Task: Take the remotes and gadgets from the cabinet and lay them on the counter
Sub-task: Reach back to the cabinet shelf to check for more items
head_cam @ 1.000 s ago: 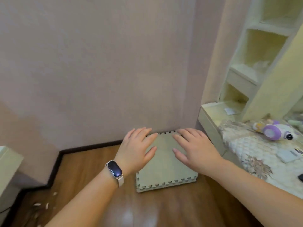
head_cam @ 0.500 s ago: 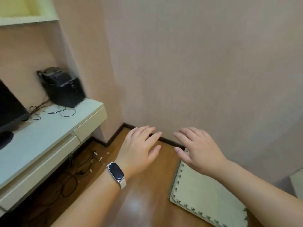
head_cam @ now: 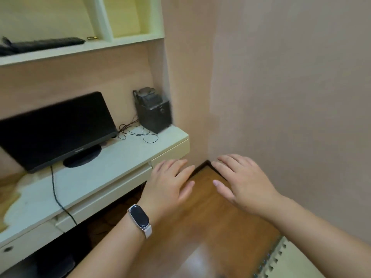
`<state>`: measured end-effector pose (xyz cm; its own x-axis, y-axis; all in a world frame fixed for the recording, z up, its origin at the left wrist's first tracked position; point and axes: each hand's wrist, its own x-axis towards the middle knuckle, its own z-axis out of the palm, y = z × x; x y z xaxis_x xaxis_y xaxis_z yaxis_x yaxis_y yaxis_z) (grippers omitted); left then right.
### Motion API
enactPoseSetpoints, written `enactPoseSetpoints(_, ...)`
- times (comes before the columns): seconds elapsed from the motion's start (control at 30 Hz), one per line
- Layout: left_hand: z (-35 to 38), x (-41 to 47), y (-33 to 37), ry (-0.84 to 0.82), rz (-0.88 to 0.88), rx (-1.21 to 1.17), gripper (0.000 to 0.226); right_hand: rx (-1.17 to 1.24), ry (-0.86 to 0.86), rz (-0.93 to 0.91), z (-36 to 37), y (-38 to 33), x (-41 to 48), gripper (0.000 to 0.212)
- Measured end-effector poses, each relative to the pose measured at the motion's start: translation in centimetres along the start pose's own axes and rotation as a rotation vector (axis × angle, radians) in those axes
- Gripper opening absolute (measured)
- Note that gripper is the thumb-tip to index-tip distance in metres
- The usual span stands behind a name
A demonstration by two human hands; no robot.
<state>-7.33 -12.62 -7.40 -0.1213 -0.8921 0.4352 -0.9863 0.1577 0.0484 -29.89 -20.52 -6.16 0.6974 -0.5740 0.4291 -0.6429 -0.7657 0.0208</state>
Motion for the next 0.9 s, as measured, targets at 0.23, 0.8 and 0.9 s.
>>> enactPoseSetpoints(0.23,-0.1,8.9,-0.9,0.050,-0.027,0.098,0.039,0.059,0.074,-0.073,1.6,7.6,6.9,0.047)
enactPoseSetpoints(0.8,-0.3,16.8,-12.5,0.109,-0.111,0.228,0.041,0.078,0.073,-0.212,5.2,8.4,24.2,0.049)
enactPoseSetpoints(0.9,-0.1,18.9,-16.6,0.157,-0.082,0.210,0.041,0.050,0.119,-0.212,5.9,7.6,27.8,0.047)
